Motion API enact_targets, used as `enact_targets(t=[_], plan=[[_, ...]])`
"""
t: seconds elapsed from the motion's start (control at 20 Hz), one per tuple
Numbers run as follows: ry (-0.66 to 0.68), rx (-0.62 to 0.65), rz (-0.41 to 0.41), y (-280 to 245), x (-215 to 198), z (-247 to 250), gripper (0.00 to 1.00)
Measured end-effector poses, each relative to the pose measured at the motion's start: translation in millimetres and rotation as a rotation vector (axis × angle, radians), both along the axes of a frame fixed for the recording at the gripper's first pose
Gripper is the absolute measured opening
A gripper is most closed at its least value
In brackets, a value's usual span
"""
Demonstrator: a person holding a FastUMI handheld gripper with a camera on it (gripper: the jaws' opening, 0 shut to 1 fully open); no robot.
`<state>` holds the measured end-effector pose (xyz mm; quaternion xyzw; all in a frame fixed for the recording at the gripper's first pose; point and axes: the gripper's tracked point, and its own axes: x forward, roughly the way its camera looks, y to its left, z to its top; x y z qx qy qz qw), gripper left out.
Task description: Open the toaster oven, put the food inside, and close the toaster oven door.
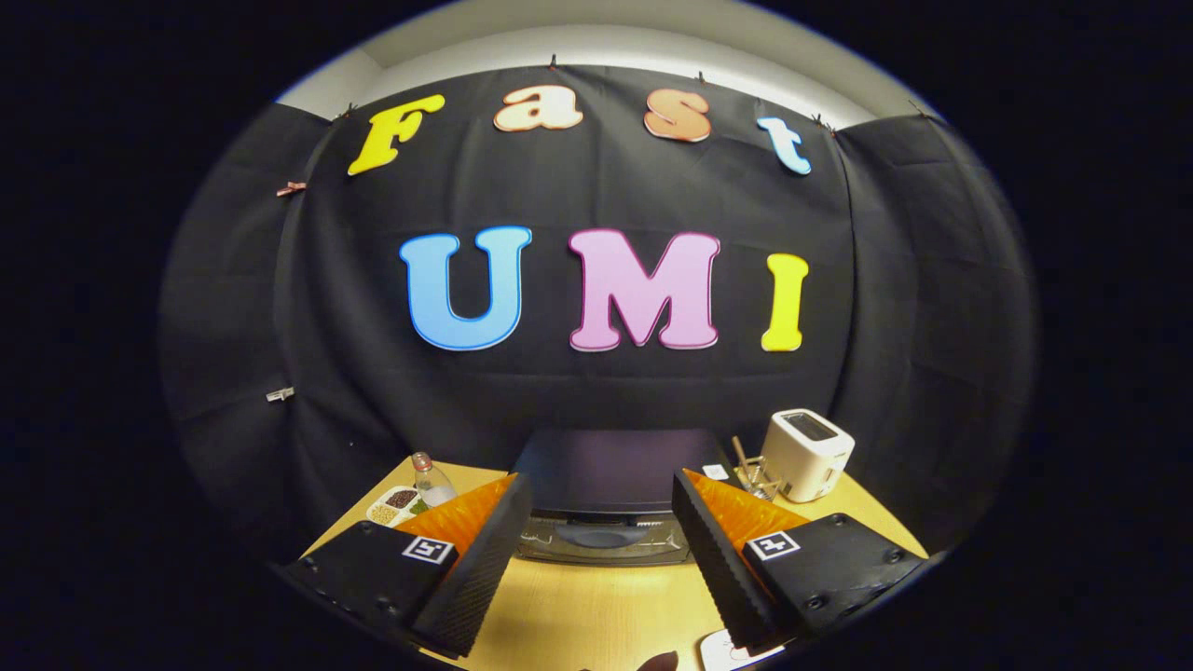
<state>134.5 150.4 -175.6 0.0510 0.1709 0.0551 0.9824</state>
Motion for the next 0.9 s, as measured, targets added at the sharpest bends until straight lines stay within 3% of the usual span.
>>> enact_targets(t=[0.5,0.65,0.9], plan=[[0.269,-0.021,-0.036,19.1,76.8,-146.7,0.98],[0.326,-0.023,-0.060,16.1,82.0,-167.2,0.99],[0.312,-0.063,-0.049,15.7,82.1,-172.2,0.98]])
